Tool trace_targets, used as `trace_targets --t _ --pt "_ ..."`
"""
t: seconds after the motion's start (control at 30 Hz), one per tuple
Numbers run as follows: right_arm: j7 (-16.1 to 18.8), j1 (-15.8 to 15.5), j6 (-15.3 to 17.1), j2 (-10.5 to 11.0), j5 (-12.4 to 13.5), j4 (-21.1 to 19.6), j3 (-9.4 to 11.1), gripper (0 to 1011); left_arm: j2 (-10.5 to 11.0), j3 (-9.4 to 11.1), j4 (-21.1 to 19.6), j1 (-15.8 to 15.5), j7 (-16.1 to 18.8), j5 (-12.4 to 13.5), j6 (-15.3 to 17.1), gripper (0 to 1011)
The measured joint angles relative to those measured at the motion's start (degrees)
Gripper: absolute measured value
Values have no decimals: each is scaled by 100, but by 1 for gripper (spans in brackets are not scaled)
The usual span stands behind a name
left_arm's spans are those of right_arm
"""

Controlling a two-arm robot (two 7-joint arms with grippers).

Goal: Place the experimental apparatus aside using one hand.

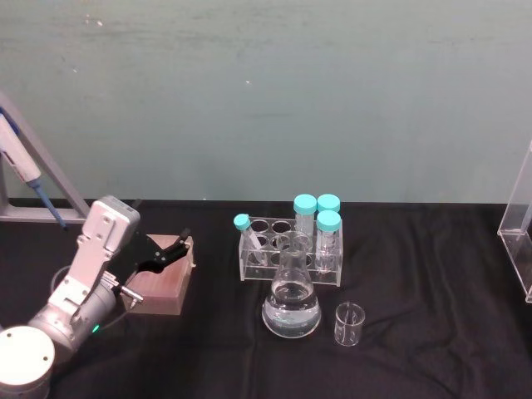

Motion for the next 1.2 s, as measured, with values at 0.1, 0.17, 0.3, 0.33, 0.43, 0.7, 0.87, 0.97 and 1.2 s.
trace_targets --t 0.1,0.17,0.3,0.33,0.43,0.7,0.87,0.97,1.2 --pt "0 0 -1 0 -1 -1 0 1003 0 0 0 0 0 0 0 1000" --pt "1 0 -2 0 -1 -2 0 1002 0 0 0 0 0 0 0 1000" --pt "0 0 -4 0 -1 -2 0 1003 0 0 0 0 0 0 0 1000" --pt "0 0 -4 0 -1 -3 0 1003 0 0 0 0 0 0 0 1000" --pt "1 0 -4 0 -1 -2 0 1003 0 0 0 0 0 0 0 1000" --pt "-67 -11 -115 22 -199 -54 -90 1003 0 0 0 0 0 0 -1 1000" --pt "-134 -22 -195 22 -324 -90 -126 1003 0 0 0 0 0 0 0 1000" --pt "-180 -35 -225 15 -394 -114 -138 1003 0 0 0 0 0 0 0 1000" --pt "-284 -58 -295 -5 -556 -181 -147 1003 0 0 0 0 0 0 0 1000"
